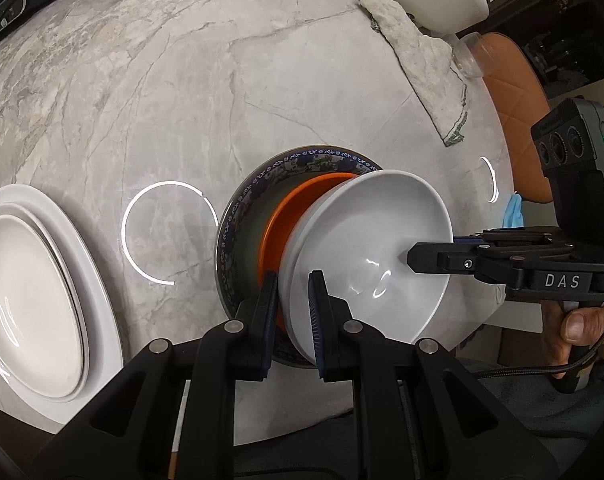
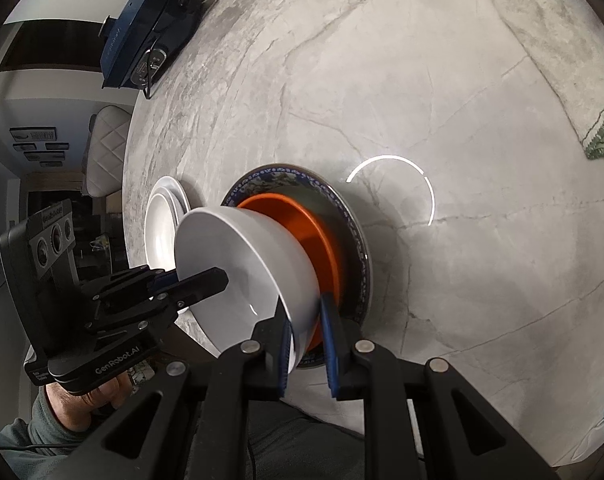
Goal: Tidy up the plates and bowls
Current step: 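Carry the small white bowl into the orange bowl and open both grippers, then pinch the rim of the three nested bowls with both grippers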
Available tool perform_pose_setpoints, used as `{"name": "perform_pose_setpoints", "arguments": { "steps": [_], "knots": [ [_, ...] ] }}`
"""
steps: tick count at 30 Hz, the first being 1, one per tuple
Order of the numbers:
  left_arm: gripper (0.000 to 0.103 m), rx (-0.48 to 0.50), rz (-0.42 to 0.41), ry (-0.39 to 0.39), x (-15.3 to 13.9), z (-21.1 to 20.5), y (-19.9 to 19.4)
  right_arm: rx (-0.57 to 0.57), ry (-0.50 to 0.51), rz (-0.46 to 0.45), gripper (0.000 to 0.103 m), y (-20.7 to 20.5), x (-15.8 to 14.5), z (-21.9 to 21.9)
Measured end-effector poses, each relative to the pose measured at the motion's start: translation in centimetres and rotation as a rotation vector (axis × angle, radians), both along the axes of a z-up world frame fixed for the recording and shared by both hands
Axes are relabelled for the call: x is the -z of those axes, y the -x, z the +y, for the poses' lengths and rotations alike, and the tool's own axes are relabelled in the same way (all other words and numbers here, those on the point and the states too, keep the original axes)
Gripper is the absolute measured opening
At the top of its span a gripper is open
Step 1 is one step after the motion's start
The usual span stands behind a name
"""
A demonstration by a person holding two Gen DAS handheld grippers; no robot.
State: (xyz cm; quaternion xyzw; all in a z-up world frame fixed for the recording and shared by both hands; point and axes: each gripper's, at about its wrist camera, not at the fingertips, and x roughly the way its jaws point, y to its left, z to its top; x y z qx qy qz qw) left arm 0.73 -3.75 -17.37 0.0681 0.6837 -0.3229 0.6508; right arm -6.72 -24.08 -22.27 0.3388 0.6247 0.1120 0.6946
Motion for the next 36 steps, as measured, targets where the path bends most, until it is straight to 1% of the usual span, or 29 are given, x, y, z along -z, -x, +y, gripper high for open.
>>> {"name": "perform_pose_setpoints", "arguments": {
  "steps": [6,9,10,11,12,13,14,20,24,26,27,28,29,30,31,32,36],
  "knots": [
    [0.017,-0.013,0.0,0.004,0.2,-0.1,-0.3,0.002,-0.006,0.001,0.018,0.1,0.2,0.0],
    [0.023,-0.007,0.004,0.009,0.1,-0.3,-0.3,0.002,-0.001,0.004,0.019,0.0,0.1,0.0],
    [0.031,-0.005,0.005,0.011,0.0,-0.3,-0.3,0.002,0.0,0.005,0.02,0.0,0.1,0.0],
    [0.041,-0.003,0.007,0.021,-0.1,-0.4,-0.3,0.004,0.002,0.007,0.02,0.1,0.0,-0.1],
    [0.048,-0.001,0.01,0.036,-0.2,-0.5,-0.3,0.004,0.008,0.009,0.02,0.0,-0.1,0.0],
    [0.061,0.003,0.006,0.042,-0.4,-0.6,-0.2,0.005,0.006,0.008,0.02,0.0,-0.2,0.1],
    [0.071,0.005,-0.009,0.035,-0.6,-0.7,-0.2,0.004,0.006,0.007,0.02,0.0,-0.2,0.1],
    [0.072,-0.015,-0.014,0.037,-1.0,-0.4,-0.6,0.005,0.008,0.004,0.02,-0.1,-0.4,0.2],
    [0.072,-0.036,-0.025,0.074,-2.3,0.3,-0.7,0.019,0.003,-0.011,0.021,-0.1,-0.8,-0.1],
    [0.076,-0.061,-0.047,0.098,-3.2,1.1,-0.9,0.03,-0.007,-0.046,0.029,-0.1,-1.4,-0.7],
    [0.077,-0.077,-0.057,0.109,-3.5,1.7,-1.1,0.036,-0.015,-0.072,0.043,-0.1,-1.8,-1.0],
    [0.081,-0.101,-0.063,0.119,-3.8,2.3,-1.2,0.038,-0.021,-0.103,0.065,-0.1,-2.2,-1.3],
    [0.087,-0.131,-0.065,0.126,-3.9,3.1,-1.3,0.038,-0.016,-0.138,0.075,0.0,-2.7,-1.6],
    [0.09,-0.165,-0.062,0.13,-3.9,3.9,-1.3,0.037,-0.003,-0.17,0.09,0.1,-3.0,-1.8],
    [0.092,-0.201,-0.058,0.129,-3.7,4.9,-1.2,0.038,0.01,-0.197,0.092,0.2,-3.3,-2.2],
    [0.093,-0.234,-0.052,0.131,-3.6,5.8,-1.1,0.035,0.015,-0.212,0.092,0.2,-3.4,-2.6],
    [0.094,-0.337,-0.035,0.105,-2.4,9.0,0.1,0.024,0.037,-0.239,0.091,0.0,-3.0,-4.4]
  ]
}}
